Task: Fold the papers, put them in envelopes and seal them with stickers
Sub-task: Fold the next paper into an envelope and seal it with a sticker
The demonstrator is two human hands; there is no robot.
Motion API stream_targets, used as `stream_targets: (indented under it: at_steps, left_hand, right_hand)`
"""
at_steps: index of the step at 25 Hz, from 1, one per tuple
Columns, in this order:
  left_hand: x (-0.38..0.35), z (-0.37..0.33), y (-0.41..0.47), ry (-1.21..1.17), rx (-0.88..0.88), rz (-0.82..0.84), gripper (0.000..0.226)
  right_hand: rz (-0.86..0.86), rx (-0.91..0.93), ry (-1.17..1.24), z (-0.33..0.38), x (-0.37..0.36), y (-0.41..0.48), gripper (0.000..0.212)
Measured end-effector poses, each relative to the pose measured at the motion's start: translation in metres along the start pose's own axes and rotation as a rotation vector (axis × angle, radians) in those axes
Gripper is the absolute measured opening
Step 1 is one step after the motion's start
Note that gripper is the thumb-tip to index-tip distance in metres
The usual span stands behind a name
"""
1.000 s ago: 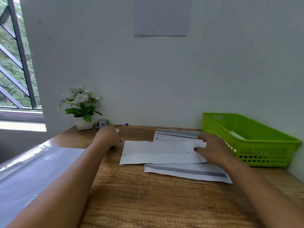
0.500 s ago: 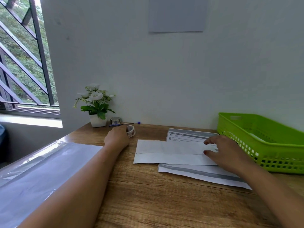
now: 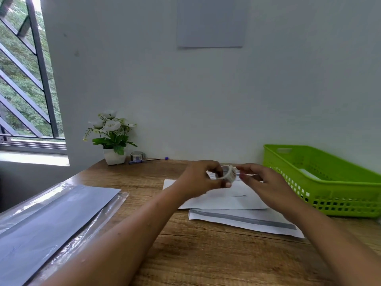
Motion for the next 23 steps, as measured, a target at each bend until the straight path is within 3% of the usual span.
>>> stream_targets:
  at_steps: [3,11,23]
  left_hand:
    - [-0.012,-0.013,0.001,-0.022,-0.05,0.001,0.021]
    - [-0.013,-0.017,-0.003,-0.128,-0.019,-0.028,0.02]
    - [-0.009,-0.008,0.001,-0.214,0.128,-0.041,0.013]
  right_hand:
    - [0.058,-0.029,0.17,0.0,-0.001,-0.001,0.019]
    - [-0.088,0.044,0.179,0.003,0.008,0.003,0.009]
    - [-0.185,-0.063,0.328,-0.002,0.006,0.003,0.012]
Point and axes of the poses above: each hand's wrist, its own y-axis towards the middle knuckle, its own x-axis out of the back of the hand, z = x × y, the point moved 4 cm from there along y, towards the middle knuckle, and after that the axes turned 14 degrees about y, right-handed, at the moved point
